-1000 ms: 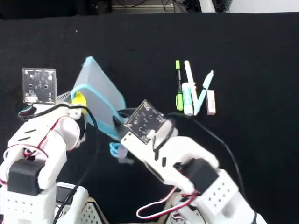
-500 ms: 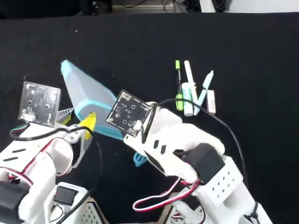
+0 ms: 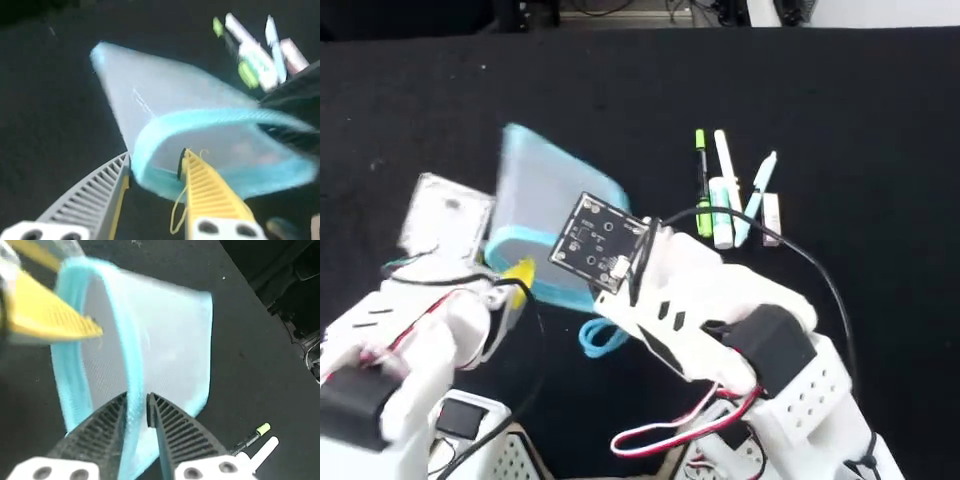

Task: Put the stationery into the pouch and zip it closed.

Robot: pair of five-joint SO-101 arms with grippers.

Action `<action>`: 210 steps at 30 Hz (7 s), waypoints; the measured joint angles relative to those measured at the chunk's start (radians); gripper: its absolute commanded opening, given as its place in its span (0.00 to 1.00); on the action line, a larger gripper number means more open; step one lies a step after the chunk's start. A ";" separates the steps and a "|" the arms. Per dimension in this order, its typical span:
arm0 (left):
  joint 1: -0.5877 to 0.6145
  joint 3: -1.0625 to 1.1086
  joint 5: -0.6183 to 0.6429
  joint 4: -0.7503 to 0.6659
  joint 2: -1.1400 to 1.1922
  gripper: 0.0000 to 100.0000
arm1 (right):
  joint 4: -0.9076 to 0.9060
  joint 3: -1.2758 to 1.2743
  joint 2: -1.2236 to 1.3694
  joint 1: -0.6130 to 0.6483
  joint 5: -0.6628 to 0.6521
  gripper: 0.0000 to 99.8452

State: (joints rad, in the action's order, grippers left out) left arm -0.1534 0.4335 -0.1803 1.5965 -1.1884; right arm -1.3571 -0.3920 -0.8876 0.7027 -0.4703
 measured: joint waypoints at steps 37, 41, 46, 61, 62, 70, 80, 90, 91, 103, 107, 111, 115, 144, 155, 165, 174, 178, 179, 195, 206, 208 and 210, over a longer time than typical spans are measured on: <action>0.071 0.026 0.074 0.064 0.000 0.23 | -0.008 -0.095 -0.029 0.092 0.000 0.01; 0.078 0.026 0.074 0.063 0.000 0.23 | -0.008 -0.095 -0.029 0.092 0.000 0.01; 0.080 0.026 0.074 0.069 0.000 0.23 | -0.008 -0.095 -0.029 0.092 0.000 0.01; 0.077 0.074 0.075 0.014 0.000 0.03 | 0.006 -0.094 -0.029 0.106 0.028 0.08; 0.077 0.091 0.075 -0.003 0.000 0.03 | 0.002 -0.087 -0.029 0.106 0.052 0.12; 0.080 0.163 0.075 -0.110 0.000 0.03 | -0.215 0.242 -0.031 0.101 0.178 0.19; 0.080 0.166 0.075 -0.152 0.003 0.03 | -0.265 0.318 -0.048 -0.275 0.249 0.13; 0.094 0.241 0.201 -0.445 0.014 0.03 | -0.025 -0.153 -0.031 -0.588 0.273 0.13; 0.107 0.256 0.233 -0.470 0.014 0.03 | 0.003 -0.198 -0.031 -0.592 0.273 0.13; 0.181 0.388 0.325 -0.528 0.008 0.03 | 0.178 -0.381 0.011 -0.597 0.367 0.13; 0.180 0.431 0.325 -0.535 0.008 0.03 | 0.184 -0.370 0.126 -0.597 0.430 0.13; 0.178 0.448 0.325 -0.535 0.009 0.03 | 0.201 -0.295 0.296 -0.597 0.439 0.13; 0.178 0.448 0.325 -0.535 0.009 0.03 | 0.218 -0.170 0.486 -0.626 0.439 0.13; 0.178 0.459 0.325 -0.535 0.009 0.03 | 0.046 0.812 1.531 -0.735 0.390 0.13; 0.178 0.459 0.325 -0.535 0.009 0.03 | -0.250 1.347 1.880 -0.755 0.382 0.13; 0.178 0.459 0.325 -0.535 0.009 0.03 | -0.376 1.712 2.073 -0.744 0.382 0.13; 0.178 0.459 0.325 -0.535 0.009 0.03 | -0.376 1.712 2.068 -0.744 0.382 0.13; 0.178 0.459 0.325 -0.535 0.009 0.03 | -0.376 1.645 2.035 -0.726 0.382 0.13; 0.178 0.459 0.325 -0.535 0.009 0.03 | -0.376 1.626 2.027 -0.720 0.382 0.13; 0.178 0.459 0.325 -0.535 0.009 0.03 | -0.377 1.567 2.008 -0.744 0.382 0.01; 0.178 0.459 0.325 -0.535 0.009 0.03 | -0.379 1.157 1.533 -0.824 0.376 0.01; 0.178 0.459 0.325 -0.535 0.009 0.03 | -0.361 0.965 1.409 -0.815 0.347 0.01; 0.178 0.459 0.325 -0.535 0.009 0.03 | -0.295 0.760 1.287 -0.807 0.316 0.01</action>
State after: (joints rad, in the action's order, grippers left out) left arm 0.0245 0.8922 0.1450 1.0610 -1.1792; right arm -1.6517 0.3675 0.3997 -0.1043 -0.1542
